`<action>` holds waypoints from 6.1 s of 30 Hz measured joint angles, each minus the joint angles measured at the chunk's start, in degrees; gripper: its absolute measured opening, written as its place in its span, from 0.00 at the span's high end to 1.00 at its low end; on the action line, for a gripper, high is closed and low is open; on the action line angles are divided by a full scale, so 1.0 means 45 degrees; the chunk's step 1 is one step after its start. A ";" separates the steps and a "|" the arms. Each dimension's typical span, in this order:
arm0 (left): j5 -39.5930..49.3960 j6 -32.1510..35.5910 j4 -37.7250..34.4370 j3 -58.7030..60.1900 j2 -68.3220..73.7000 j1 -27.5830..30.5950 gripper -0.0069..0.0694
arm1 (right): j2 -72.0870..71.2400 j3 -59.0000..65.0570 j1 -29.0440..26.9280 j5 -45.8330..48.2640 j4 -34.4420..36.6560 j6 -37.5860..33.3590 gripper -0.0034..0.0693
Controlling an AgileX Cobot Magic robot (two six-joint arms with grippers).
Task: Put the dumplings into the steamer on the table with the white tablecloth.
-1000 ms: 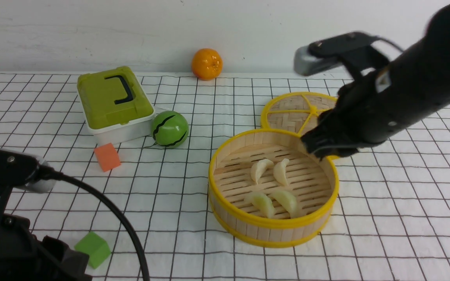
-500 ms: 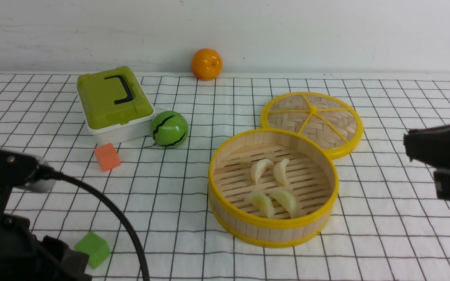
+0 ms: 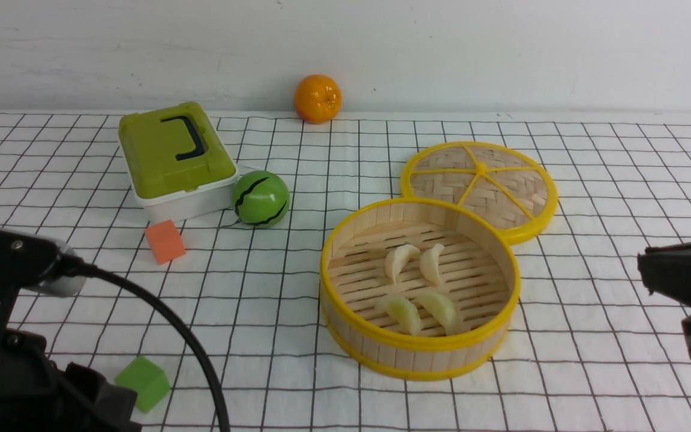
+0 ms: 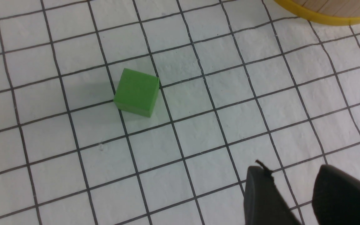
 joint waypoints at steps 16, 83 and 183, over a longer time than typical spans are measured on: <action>0.0000 0.0000 0.0000 0.0000 0.0000 0.0000 0.60 | -0.6041 0.6888 -0.2829 -0.7876 0.0350 -0.1137 0.99; 0.0000 0.0000 0.0000 0.0000 0.0000 0.0000 0.60 | -1.0852 1.1314 -0.6722 -0.3938 -0.0628 0.0707 0.97; -0.5719 0.2396 -0.2005 0.9280 -1.0947 0.8595 0.93 | -1.0852 1.1310 -0.6722 -0.3938 -0.0628 0.0745 0.81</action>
